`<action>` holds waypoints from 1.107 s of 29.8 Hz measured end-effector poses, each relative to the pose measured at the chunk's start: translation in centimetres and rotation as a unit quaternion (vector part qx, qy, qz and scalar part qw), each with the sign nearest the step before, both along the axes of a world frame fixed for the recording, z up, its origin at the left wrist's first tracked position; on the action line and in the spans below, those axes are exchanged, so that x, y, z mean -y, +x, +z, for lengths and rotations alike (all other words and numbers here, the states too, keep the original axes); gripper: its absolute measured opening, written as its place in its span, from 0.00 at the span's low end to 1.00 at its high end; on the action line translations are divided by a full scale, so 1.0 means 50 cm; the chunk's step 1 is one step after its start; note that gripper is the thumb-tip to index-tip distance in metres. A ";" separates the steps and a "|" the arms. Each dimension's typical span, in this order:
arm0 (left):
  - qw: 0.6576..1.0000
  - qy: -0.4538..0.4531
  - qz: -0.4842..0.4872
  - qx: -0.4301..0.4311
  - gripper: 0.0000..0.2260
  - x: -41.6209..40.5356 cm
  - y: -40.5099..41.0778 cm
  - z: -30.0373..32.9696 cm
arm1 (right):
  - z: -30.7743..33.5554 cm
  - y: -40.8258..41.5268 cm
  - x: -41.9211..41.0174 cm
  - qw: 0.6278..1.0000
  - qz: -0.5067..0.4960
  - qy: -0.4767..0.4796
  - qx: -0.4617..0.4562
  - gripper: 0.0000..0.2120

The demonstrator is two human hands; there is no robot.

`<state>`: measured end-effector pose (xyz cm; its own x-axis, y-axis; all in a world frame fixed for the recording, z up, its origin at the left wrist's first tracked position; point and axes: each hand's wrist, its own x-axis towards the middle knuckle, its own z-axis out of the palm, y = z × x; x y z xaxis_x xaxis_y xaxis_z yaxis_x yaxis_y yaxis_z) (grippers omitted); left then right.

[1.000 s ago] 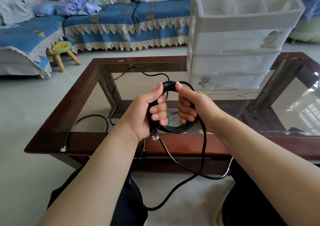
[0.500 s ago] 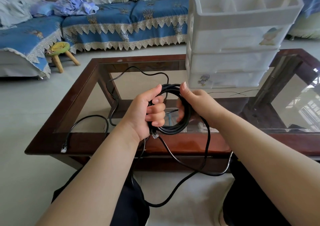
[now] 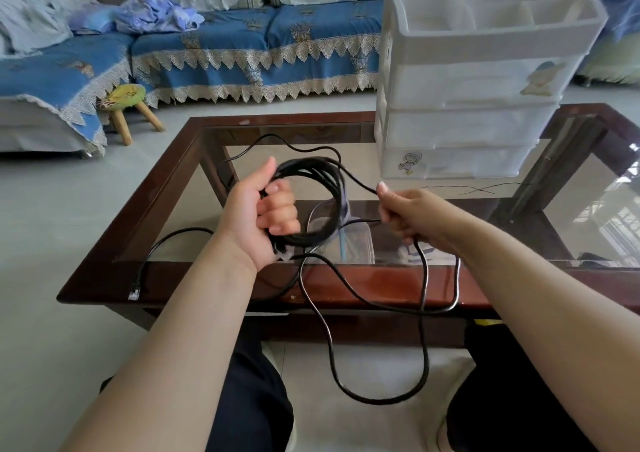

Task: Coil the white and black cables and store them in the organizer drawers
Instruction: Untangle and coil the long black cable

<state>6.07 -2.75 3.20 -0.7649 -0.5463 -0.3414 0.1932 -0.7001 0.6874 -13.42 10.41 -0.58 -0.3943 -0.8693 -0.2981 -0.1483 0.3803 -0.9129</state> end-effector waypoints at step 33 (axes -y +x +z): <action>0.914 -0.344 0.034 0.213 0.22 -0.025 -0.065 -0.038 | 0.007 0.132 0.033 0.658 0.175 -0.238 -0.693 0.05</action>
<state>2.83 -1.48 1.30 -0.5983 -0.7856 -0.1575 -0.1673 -0.0697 0.9834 -6.80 8.74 -0.25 0.2487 -0.8439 0.4754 -0.9659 -0.1792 0.1871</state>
